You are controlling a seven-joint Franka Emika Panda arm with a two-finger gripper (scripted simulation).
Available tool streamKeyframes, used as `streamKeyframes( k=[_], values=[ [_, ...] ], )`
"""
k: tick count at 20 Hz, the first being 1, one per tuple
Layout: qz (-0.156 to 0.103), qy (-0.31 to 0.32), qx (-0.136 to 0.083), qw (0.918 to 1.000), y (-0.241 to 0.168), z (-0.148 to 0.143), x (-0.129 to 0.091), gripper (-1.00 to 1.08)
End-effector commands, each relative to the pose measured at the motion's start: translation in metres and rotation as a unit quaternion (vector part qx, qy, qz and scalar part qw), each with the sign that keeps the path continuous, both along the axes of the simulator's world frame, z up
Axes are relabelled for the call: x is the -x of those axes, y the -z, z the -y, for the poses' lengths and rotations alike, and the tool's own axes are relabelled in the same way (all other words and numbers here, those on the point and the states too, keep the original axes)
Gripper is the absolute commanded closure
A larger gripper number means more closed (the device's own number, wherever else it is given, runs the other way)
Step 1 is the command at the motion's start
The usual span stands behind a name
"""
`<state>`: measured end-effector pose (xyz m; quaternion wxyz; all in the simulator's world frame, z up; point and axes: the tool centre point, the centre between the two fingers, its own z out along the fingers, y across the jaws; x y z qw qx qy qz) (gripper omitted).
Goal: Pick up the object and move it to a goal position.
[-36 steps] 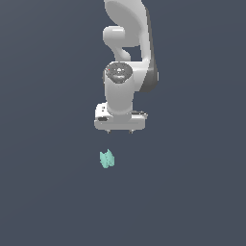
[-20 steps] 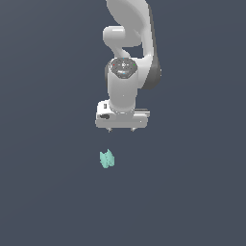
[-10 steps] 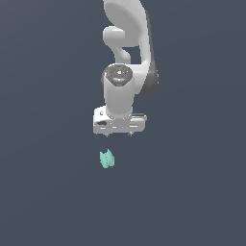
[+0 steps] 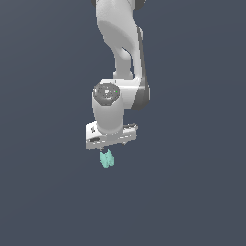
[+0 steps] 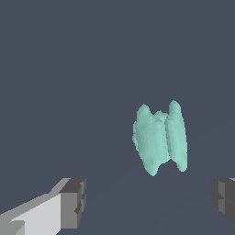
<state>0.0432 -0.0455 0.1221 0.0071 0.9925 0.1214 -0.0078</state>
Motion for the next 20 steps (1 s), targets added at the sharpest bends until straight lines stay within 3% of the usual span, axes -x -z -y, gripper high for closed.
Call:
streamKeyframes(
  k=[1, 10, 20],
  values=[
    [0.002, -0.021, -0.002, 0.9998, 0.009, 0.008, -0.009, -0.92],
    [0.006, -0.064, -0.008, 0.9979, 0.030, 0.026, -0.026, -0.92],
    [0.006, -0.068, -0.008, 0.9976, 0.039, 0.028, -0.028, -0.92]
  ],
)
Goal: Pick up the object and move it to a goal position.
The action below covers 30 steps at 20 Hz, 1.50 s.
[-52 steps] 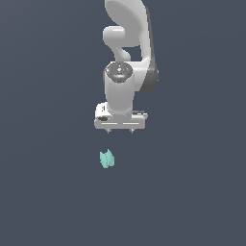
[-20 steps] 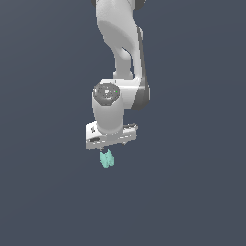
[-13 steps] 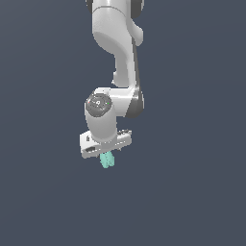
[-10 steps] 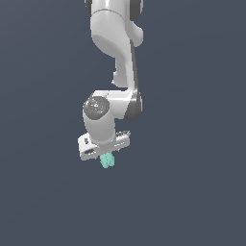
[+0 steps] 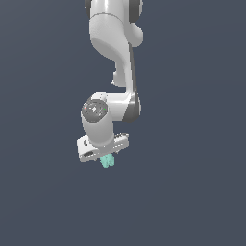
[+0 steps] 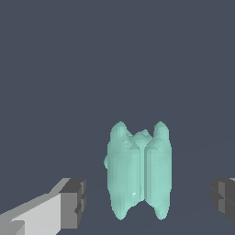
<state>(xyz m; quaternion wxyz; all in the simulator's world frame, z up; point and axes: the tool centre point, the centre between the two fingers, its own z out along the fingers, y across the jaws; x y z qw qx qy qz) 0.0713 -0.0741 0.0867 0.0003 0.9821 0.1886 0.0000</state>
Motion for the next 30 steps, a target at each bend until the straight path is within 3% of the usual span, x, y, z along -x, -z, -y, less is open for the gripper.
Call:
streamKeyframes(
  k=[1, 8, 14, 15, 30],
  values=[
    [-0.001, 0.000, 0.000, 1.0000, 0.007, 0.000, 0.000, -0.92],
    [0.000, -0.002, 0.000, 1.0000, 0.042, 0.000, 0.001, -0.92],
    [0.000, -0.002, 0.000, 1.0000, 0.047, 0.000, 0.000, -0.92],
    [0.000, -0.002, 0.000, 1.0000, 0.047, 0.000, 0.000, 1.08],
    [0.000, -0.002, 0.000, 1.0000, 0.040, -0.001, 0.000, 1.08]
  ],
)
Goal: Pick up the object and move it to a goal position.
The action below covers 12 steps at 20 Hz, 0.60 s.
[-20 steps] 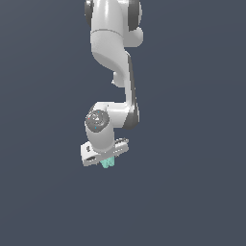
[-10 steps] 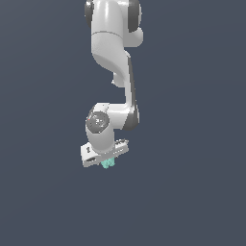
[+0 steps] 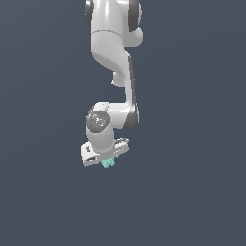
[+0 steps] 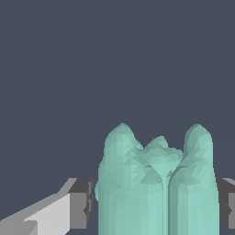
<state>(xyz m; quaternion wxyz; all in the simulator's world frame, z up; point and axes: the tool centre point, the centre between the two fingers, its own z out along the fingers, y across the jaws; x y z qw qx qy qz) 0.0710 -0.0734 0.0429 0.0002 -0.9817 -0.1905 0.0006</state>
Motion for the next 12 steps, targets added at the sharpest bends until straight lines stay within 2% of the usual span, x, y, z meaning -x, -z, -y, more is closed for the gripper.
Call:
streamKeyframes(
  k=[1, 6, 12],
  values=[
    [0.001, 0.000, 0.000, 1.0000, -0.007, -0.001, 0.000, 1.08],
    [0.001, 0.000, 0.000, 1.0000, -0.033, -0.005, 0.002, 1.08],
    [0.001, 0.000, 0.000, 1.0000, -0.087, -0.013, 0.005, 1.08]
  ],
)
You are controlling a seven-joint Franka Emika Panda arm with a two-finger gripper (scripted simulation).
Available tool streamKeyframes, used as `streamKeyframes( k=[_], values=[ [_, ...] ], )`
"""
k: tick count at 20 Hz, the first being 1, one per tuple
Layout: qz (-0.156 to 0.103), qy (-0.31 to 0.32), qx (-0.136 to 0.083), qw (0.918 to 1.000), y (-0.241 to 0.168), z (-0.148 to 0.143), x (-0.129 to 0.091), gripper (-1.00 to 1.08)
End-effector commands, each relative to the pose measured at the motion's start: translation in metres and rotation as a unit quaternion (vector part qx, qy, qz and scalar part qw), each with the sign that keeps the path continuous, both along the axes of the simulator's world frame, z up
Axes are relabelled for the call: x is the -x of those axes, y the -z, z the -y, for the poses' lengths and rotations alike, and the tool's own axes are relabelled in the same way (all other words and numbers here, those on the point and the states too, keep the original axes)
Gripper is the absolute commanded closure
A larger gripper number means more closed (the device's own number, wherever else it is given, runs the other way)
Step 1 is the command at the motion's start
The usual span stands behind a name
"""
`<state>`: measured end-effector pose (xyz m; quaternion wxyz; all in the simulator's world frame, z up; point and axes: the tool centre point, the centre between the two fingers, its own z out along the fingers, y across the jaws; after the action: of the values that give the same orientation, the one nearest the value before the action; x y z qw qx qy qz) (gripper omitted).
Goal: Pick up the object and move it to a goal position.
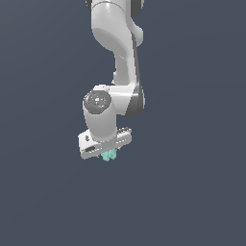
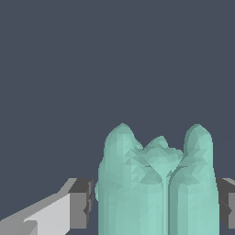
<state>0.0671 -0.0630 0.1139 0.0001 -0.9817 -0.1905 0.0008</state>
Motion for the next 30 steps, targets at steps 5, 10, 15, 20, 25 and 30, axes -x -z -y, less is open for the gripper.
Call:
streamKeyframes(
  k=[5, 10, 15, 20, 25, 30],
  values=[
    [0.001, 0.000, 0.000, 1.0000, -0.074, -0.011, 0.004, 1.08],
    [0.001, 0.000, 0.000, 1.0000, -0.134, -0.020, 0.007, 1.08],
    [0.001, 0.000, 0.000, 1.0000, -0.192, -0.028, 0.009, 1.08],
    [0.001, 0.000, 0.000, 1.0000, -0.247, -0.036, 0.010, 1.08],
    [0.001, 0.000, 0.000, 1.0000, -0.294, -0.043, 0.010, 1.08],
    [0.001, 0.000, 0.000, 1.0000, -0.325, -0.047, 0.009, 1.08]
  ],
)
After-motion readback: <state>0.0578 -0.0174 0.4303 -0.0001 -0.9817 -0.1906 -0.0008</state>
